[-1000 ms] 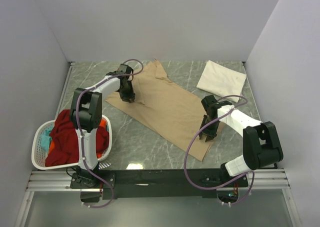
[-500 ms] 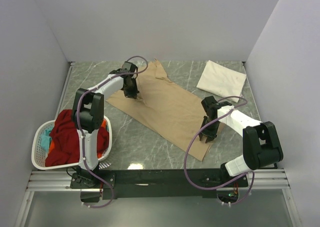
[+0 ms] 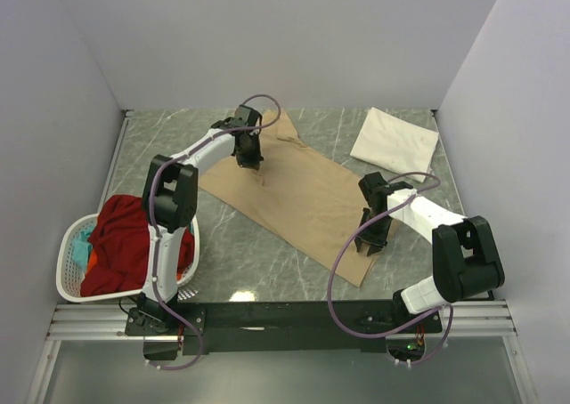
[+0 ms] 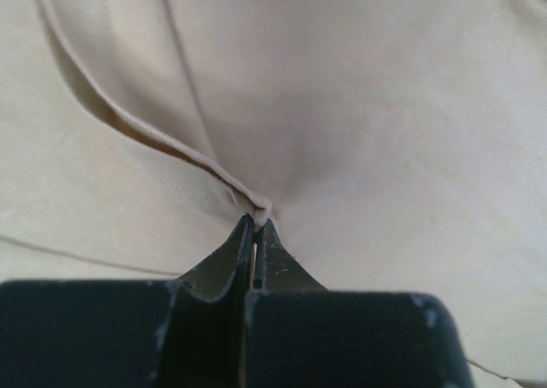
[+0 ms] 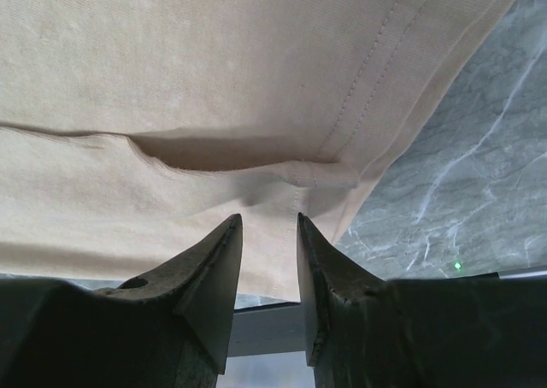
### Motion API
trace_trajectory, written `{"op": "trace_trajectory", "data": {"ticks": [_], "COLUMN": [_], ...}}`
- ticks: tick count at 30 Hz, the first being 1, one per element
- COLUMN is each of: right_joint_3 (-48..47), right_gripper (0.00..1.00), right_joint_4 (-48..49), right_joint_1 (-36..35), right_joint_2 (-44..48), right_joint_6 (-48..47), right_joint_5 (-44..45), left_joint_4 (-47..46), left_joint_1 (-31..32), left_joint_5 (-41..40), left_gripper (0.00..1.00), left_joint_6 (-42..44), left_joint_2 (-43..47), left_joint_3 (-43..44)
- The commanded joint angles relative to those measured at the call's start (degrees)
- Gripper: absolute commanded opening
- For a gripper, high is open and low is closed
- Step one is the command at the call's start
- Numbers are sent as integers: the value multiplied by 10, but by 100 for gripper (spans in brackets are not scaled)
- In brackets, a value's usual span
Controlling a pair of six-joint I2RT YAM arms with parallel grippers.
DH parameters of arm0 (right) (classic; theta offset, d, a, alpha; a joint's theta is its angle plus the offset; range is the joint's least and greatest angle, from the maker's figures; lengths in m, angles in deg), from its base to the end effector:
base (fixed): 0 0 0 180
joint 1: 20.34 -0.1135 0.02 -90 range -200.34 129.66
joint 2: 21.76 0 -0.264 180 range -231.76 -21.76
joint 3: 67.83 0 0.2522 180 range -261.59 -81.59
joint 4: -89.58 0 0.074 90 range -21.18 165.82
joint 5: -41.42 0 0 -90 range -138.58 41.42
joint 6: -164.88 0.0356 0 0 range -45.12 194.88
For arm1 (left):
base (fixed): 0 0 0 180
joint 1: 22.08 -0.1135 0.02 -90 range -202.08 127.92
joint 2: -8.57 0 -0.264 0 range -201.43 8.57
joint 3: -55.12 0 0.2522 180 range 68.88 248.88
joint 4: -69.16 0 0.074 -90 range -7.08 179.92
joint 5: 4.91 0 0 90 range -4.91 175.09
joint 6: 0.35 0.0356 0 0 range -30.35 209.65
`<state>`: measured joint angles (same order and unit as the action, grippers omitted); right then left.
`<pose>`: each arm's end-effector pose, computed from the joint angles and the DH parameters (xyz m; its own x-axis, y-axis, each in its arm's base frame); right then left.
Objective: Fold and stack the t-shirts
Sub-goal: Fold the tshirt
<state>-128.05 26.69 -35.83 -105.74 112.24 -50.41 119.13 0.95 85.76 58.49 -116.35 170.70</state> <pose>0.2209 0.0624 0.1650 -0.9277 0.3723 -0.0271 0.3702 0.9270 0.0608 0.4378 -0.1866 0.1948 -0.8825 -0.1871 -0.4316 -0.0700 0.9595 -0.2727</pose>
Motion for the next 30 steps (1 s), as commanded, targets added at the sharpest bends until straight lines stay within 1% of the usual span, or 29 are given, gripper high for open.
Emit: {"op": "trace_trajectory", "data": {"ticks": [1, 11, 23, 30], "right_joint_3": [-2, -1, 0, 2], "right_gripper": [39, 39, 39, 39], "right_joint_4": [-8, -19, -26, -26], "right_joint_1": [5, 7, 10, 11], "right_joint_2": [13, 20, 22, 24], "right_joint_6": [-8, -7, -2, 2], "right_joint_5": [17, 33, 37, 36], "left_joint_4": [-6, -29, -55, -61], "left_joint_1": [9, 14, 14, 14], "left_joint_5": [14, 45, 105, 127], "left_gripper": [0, 0, 0, 0], "left_joint_6": [-3, -17, -23, -22], "left_joint_2": [-14, -37, -56, -61], "left_joint_3": [38, 65, 73, 71]}}
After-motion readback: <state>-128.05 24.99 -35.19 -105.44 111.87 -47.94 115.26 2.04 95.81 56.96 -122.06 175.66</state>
